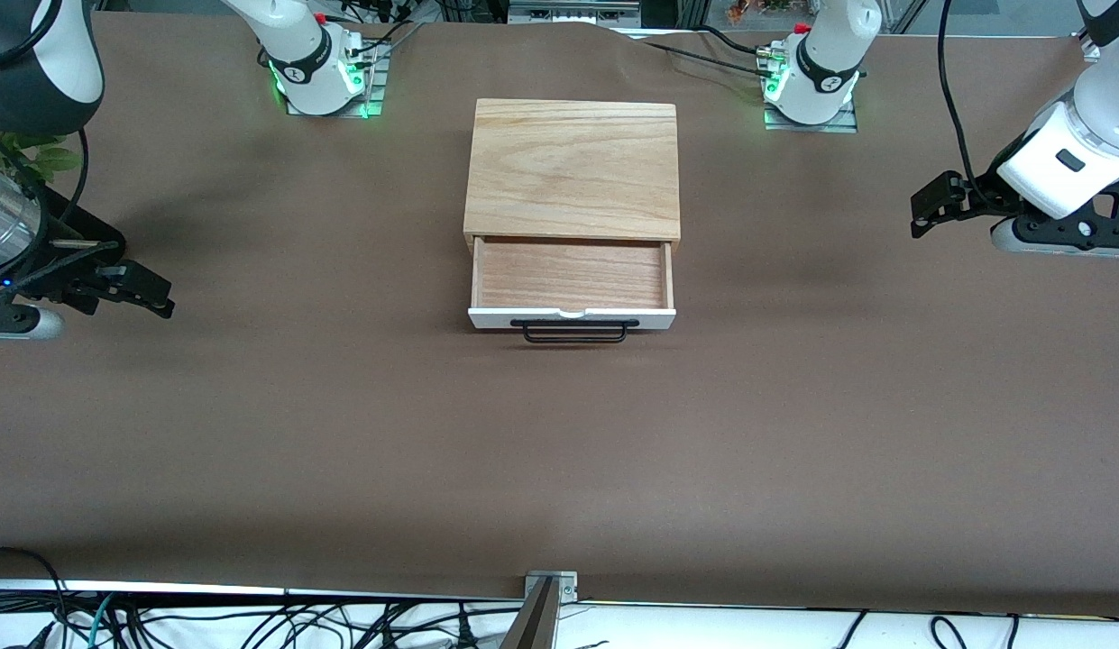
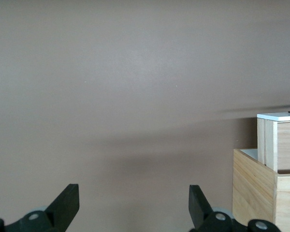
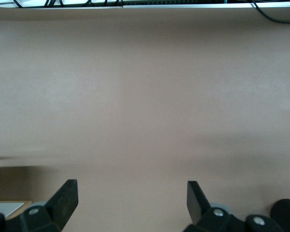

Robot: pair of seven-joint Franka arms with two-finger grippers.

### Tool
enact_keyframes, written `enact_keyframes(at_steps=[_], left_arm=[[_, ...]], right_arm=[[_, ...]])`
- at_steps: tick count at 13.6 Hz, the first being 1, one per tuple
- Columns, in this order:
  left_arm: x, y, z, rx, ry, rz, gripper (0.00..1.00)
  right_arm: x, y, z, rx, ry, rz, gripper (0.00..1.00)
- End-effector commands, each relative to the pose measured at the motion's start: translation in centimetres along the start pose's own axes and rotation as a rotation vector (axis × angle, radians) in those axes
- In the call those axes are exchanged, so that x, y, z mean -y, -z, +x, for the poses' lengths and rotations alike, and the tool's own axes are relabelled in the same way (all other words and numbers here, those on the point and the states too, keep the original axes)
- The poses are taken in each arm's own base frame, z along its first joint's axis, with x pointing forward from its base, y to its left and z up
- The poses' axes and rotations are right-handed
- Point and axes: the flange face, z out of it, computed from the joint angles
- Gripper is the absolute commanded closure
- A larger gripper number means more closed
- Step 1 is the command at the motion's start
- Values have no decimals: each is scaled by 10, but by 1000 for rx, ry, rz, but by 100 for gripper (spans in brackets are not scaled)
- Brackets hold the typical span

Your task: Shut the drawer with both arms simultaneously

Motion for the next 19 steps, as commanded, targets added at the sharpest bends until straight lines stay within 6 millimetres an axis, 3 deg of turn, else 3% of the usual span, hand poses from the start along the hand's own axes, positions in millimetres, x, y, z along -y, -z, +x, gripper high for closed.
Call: enact_keyframes(at_steps=[1,9,13,15,19], left_arm=[[3,6,3,-1,-16,18,0],[2,6,3,-1,-16,18,0],[2,6,3,-1,-16,18,0],[-1,5,3,0,-24,18,0],[-27,-19,14,46,-61,-29,0]], right_arm=[[1,3,0,-9,-7,-4,0],[8,1,0,-6,-13,0,0],[57,-25,10,-24,45,41,0],[82,-50,18,-28,44,130,0],[148,-101,21,-26,95,184,0]])
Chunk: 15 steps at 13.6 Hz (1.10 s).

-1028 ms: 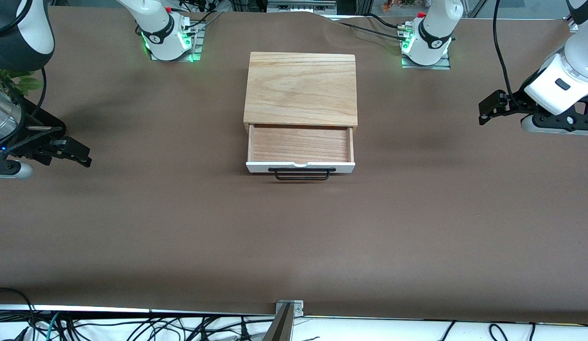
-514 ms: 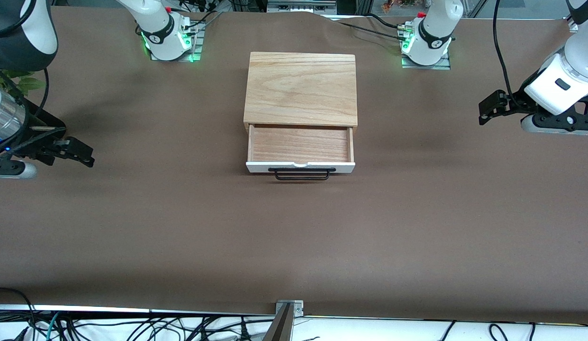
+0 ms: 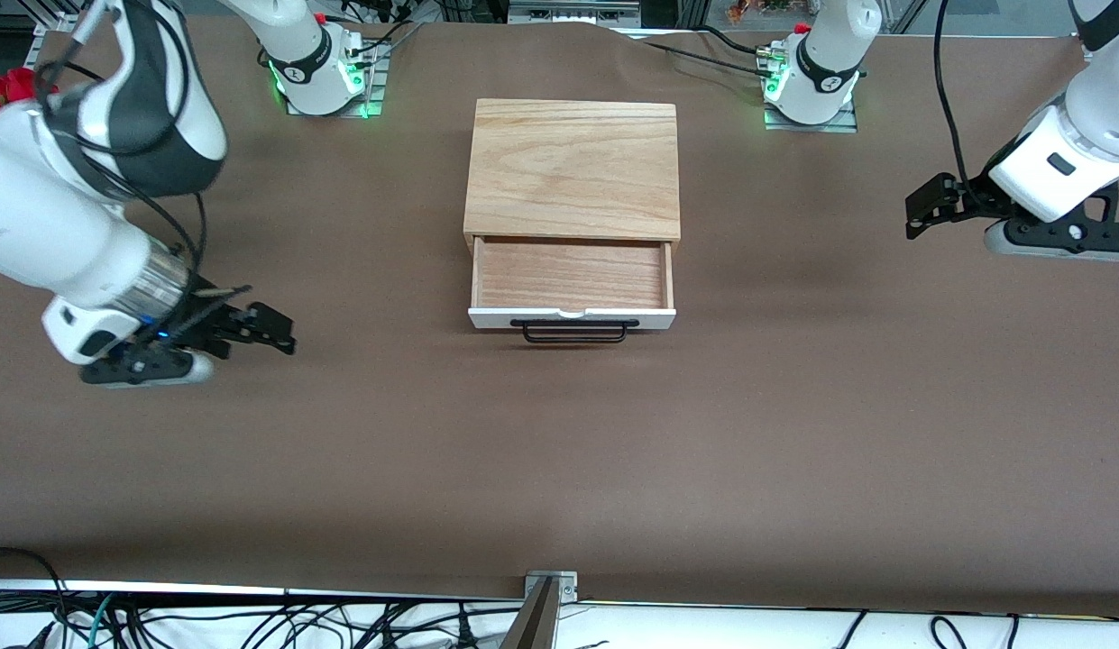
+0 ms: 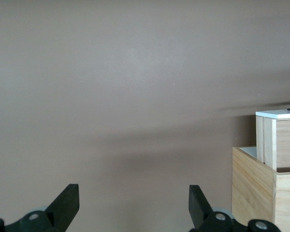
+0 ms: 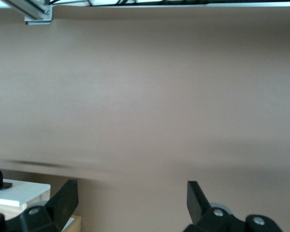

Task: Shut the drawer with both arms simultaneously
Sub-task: 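Move the right gripper and the left gripper toward the drawer front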

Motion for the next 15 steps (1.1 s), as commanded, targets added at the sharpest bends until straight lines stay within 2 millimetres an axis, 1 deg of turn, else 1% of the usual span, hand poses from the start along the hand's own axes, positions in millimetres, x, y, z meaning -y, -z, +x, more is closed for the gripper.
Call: enact_keyframes(at_steps=[1,2,3,4,5,6,7,8,9,10,11,12,13,15], left_arm=[[-22,-19,14,45,-46,-46,0],[-29,-25,16,59,-52,-70,0],[-39,-36,20,78,-64,-90,0],[-51,-48,25,98,-76,-112,0],[-65,-64,31,122,-87,-148,0],[-80,-82,44,125,-93,-189,0],[-96,-99,57,110,-104,-209,0],[-113,-115,63,104,-120,-209,0],[-124,-132,70,102,-129,-211,0],[-137,-152,76,102,-141,-212,0],[-157,-167,77,101,-150,-224,0],[-172,-178,80,91,-148,-255,0],[-178,-190,84,92,-141,-293,0],[-193,-223,87,138,-120,-358,0]], right_arm=[[44,-34,2,-13,38,20,0],[61,-51,1,-20,62,22,0],[81,-68,-1,-26,87,26,0],[97,-84,-2,-38,108,29,0],[109,-99,-3,-50,124,31,0],[121,-114,-5,-65,146,34,0],[130,-130,-7,-70,158,38,0],[142,-146,-11,-59,151,71,0],[153,-154,-15,-54,131,122,0],[159,-162,-16,-59,127,145,0],[165,-168,-20,-51,131,154,0],[172,-174,-23,-40,137,161,0],[175,-180,-27,-28,142,165,0],[177,-185,-29,-10,142,169,0]])
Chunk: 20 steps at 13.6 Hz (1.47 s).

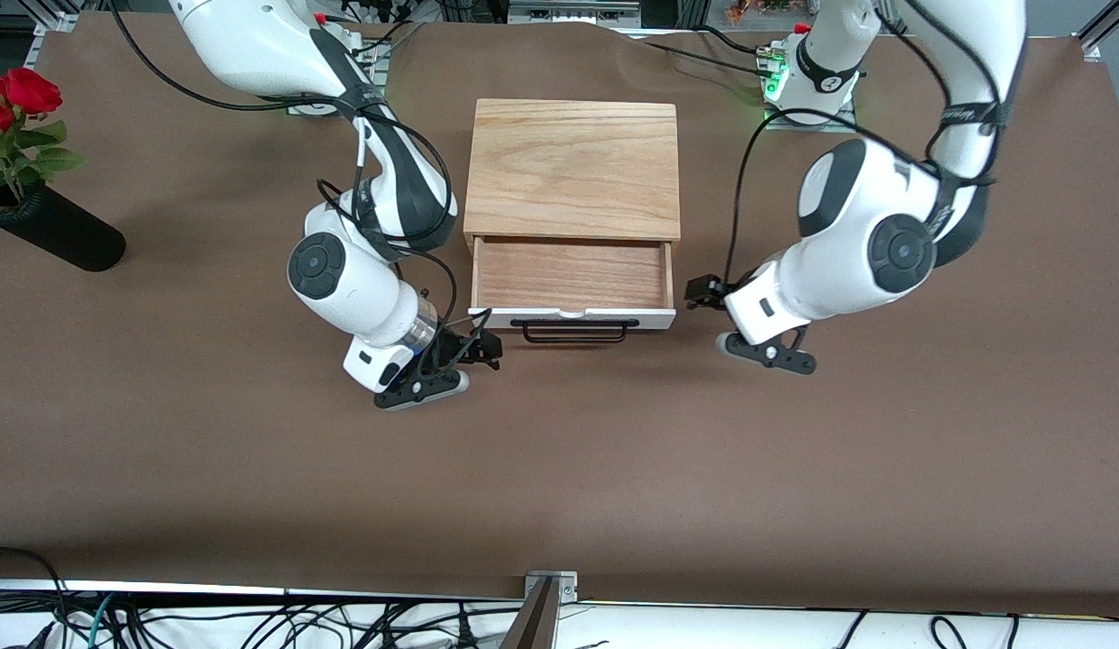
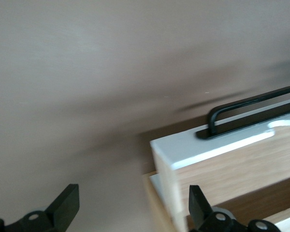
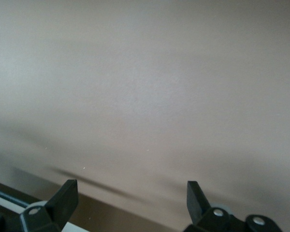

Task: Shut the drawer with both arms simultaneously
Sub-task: 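Move the right gripper and the left gripper toward the drawer front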

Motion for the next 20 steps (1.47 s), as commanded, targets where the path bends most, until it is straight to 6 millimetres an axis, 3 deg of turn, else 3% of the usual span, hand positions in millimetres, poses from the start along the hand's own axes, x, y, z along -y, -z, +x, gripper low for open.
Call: enact_keyframes(at_steps=[1,3,7,11,20], left_arm=[[-7,-24,20,-9,-2,-69,0],[-25,-40,24,-36,-24,-86,0],[-33,-66,26,2,-6,-146,0],[-32,-61,40,-35,26,-207,0],[-39,-96,43,-39,32,-202,0]], right_arm=[[6,-2,-1,15,-1,30,0],[20,-7,-9,56,5,53,0],[25,-9,-12,79,-50,115,0],[36,-12,-18,117,-83,157,0],[45,-34,-31,179,-128,150,0]])
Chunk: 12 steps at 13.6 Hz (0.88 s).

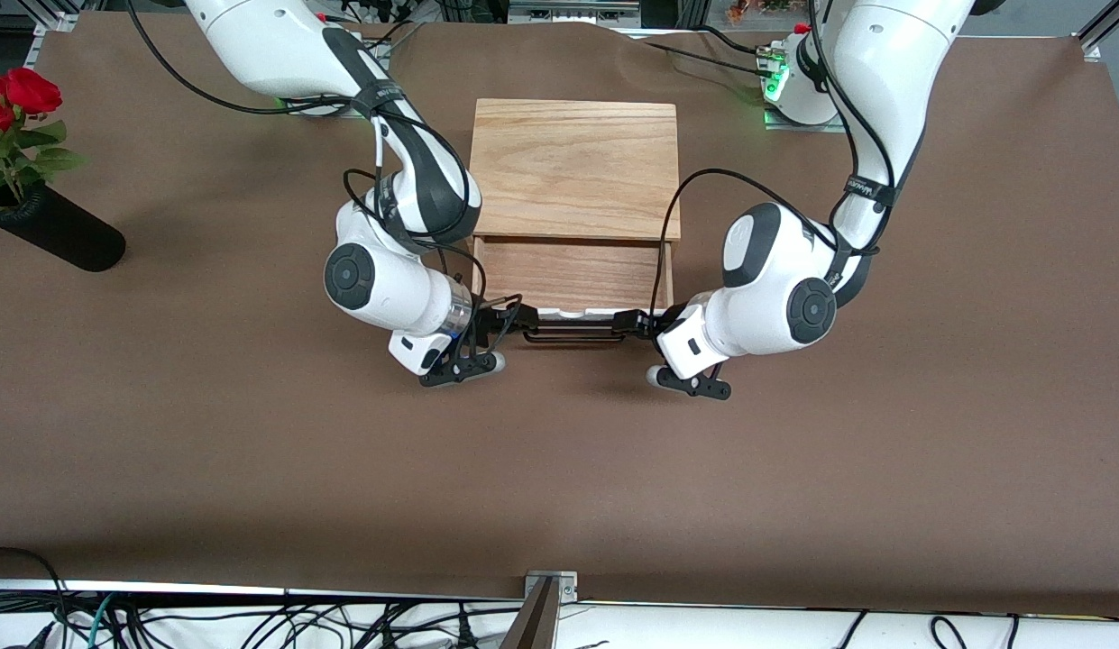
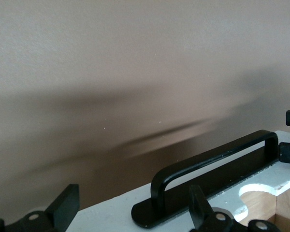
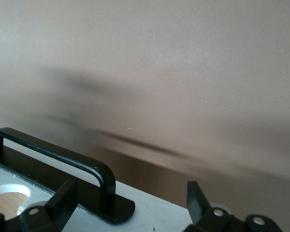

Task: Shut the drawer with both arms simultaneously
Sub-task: 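Push the drawer front into the box with both grippers together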

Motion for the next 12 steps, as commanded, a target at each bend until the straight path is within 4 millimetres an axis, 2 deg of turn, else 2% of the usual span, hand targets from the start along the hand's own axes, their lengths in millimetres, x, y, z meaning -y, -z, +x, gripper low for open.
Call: enact_keyframes(at_steps=[1,7,11,12], left_arm=[[-7,-5,1,5,-10,-25,0],[-6,-7,-3,42,0,-23,0],[-7,-12,-14,126,4,-18,0],[-7,-12,-16,147,1,-17,0]], right_arm=[[10,-5,-4,16,-57,16,0],[11,-16,-12,81,-61,4,0],[13,-17,-16,104,-75,0,0],[21,-21,-20,110,-93,-1,0]])
